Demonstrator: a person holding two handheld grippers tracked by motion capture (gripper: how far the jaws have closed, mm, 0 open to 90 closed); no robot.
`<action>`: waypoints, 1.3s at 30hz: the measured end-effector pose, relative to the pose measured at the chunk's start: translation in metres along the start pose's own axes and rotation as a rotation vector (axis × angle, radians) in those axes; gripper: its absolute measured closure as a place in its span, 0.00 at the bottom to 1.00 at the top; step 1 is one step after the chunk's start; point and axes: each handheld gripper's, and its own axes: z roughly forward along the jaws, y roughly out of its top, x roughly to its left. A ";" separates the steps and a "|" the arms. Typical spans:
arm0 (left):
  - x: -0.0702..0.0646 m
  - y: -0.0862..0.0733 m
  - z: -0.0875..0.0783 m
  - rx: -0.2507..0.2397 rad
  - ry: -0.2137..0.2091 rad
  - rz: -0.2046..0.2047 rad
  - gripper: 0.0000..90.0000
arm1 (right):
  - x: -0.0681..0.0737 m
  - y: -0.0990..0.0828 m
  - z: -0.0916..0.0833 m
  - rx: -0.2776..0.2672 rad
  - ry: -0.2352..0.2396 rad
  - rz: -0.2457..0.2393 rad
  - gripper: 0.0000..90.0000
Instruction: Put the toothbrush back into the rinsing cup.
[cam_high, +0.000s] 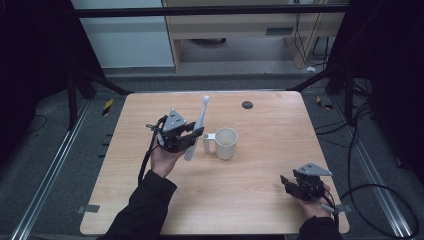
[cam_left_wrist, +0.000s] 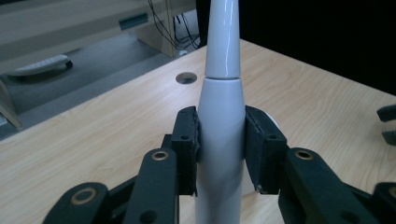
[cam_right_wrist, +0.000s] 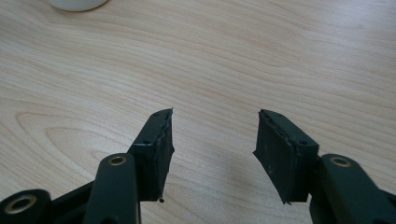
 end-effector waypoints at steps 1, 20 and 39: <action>0.000 0.001 0.001 -0.008 0.001 -0.004 0.74 | 0.000 0.000 0.000 0.000 0.000 0.000 0.51; -0.009 0.015 0.024 -0.155 0.019 -0.057 0.74 | 0.000 0.000 0.000 0.000 0.004 -0.001 0.51; -0.022 0.035 0.047 -0.246 0.002 -0.087 0.74 | -0.003 0.000 -0.001 -0.014 0.010 0.011 0.51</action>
